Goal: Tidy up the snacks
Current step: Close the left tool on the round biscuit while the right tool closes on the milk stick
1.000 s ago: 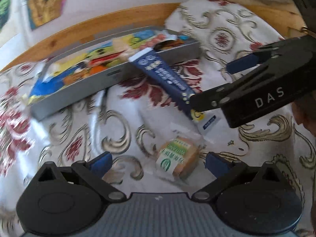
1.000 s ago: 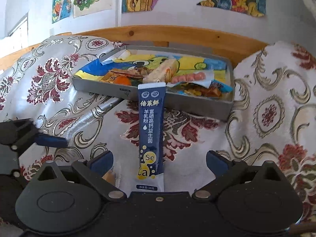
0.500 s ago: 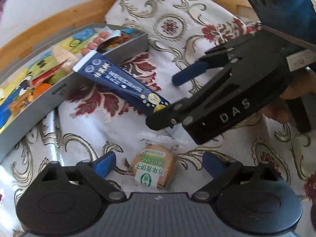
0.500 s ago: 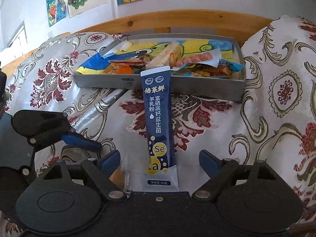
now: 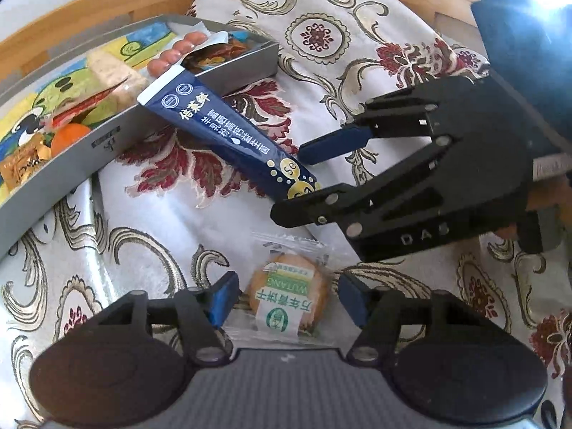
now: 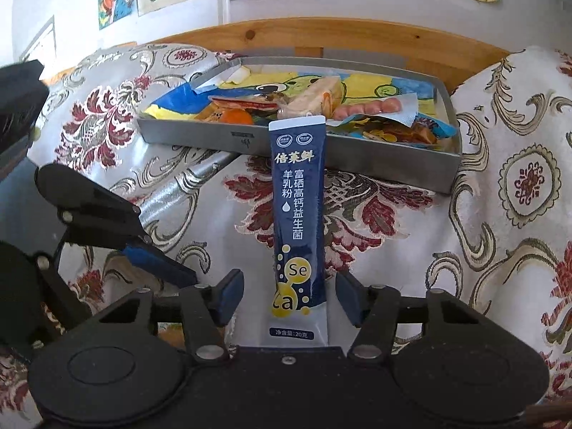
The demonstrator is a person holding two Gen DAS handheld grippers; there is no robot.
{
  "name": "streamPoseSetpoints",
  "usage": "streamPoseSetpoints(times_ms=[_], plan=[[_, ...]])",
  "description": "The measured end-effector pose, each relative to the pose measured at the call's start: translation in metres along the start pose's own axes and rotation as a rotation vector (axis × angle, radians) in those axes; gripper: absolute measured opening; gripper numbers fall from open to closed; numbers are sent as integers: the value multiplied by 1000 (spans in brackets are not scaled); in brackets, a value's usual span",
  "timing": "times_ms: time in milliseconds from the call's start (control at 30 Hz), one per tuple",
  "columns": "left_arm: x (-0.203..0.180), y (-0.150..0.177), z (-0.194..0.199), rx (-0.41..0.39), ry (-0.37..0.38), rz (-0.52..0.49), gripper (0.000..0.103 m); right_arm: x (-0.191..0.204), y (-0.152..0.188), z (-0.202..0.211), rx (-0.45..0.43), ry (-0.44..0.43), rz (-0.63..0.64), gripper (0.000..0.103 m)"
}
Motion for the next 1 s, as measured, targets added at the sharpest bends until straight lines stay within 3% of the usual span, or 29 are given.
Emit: streamPoseSetpoints(times_ms=[533,633,1000], plan=[[3,-2,7,-21,1,78,51,8,1,-7,-9,41,72,35],[2,-3,9,-28,-8,103,51,9,1,-9,-10,43,79,35],[-4,-3,21,-69,-139,194,51,11,2,-10,-15,48,89,29]])
Point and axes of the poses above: each gripper's, at about its wrist camera, not at the fingertips, and z roughly against the way its jaws point, x to its left, y to its underside, the point moved 1 cm from there along -z, roughly the way its jaws point, and after that the axes turned 11 degrees about y, right-handed, at the moved point
